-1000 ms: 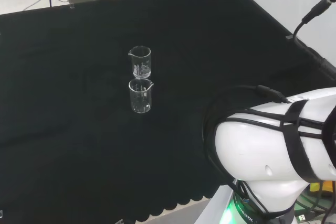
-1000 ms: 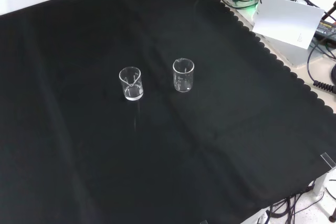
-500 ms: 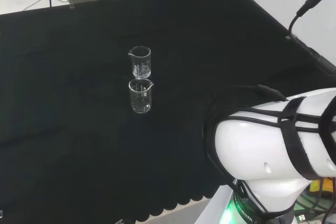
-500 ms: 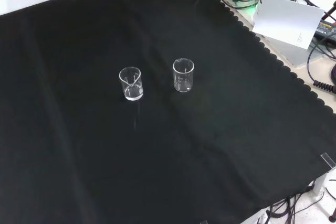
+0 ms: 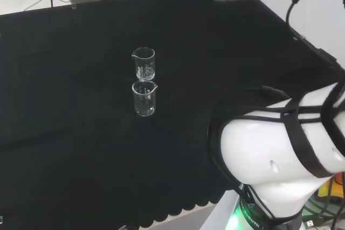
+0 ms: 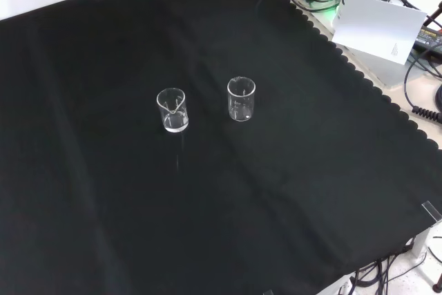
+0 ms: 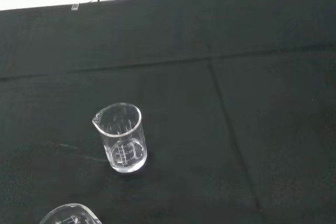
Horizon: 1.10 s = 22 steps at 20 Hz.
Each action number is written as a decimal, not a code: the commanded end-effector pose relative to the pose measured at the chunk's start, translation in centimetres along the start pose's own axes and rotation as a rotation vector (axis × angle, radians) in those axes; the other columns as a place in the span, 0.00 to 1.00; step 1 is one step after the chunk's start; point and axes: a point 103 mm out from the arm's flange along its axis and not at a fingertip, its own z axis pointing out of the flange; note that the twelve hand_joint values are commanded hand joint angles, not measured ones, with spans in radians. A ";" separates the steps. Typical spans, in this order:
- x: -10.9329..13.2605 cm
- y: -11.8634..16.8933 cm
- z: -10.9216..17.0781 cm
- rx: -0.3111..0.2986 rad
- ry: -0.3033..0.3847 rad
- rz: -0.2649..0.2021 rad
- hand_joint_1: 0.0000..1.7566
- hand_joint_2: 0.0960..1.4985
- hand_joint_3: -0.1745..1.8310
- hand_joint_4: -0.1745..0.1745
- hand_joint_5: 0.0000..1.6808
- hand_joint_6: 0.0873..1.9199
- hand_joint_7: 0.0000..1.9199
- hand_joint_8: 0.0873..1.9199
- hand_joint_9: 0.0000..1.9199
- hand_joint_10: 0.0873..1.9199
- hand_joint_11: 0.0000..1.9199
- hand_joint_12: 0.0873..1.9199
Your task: Pick up the beaker on the right.
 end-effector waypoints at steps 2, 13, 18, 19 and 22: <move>-2.1 8.4 5.4 0.007 0.085 -0.050 0.25 0.67 0.23 0.48 0.19 0.00 0.08 0.28 0.17 0.32 0.06 0.70; -1.6 15.9 13.5 0.069 0.218 -0.104 0.40 0.48 0.34 0.46 0.19 0.00 0.10 0.30 0.20 0.32 0.08 0.70; -0.9 17.3 17.8 0.095 0.278 -0.104 0.43 0.43 0.36 0.43 0.22 0.00 0.11 0.31 0.21 0.32 0.09 0.70; -0.6 17.4 18.6 0.096 0.285 -0.101 0.43 0.42 0.36 0.43 0.22 0.00 0.11 0.31 0.21 0.32 0.09 0.70; 0.4 17.8 20.5 0.127 0.290 -0.112 0.45 0.39 0.37 0.41 0.24 0.00 0.13 0.31 0.22 0.32 0.10 0.70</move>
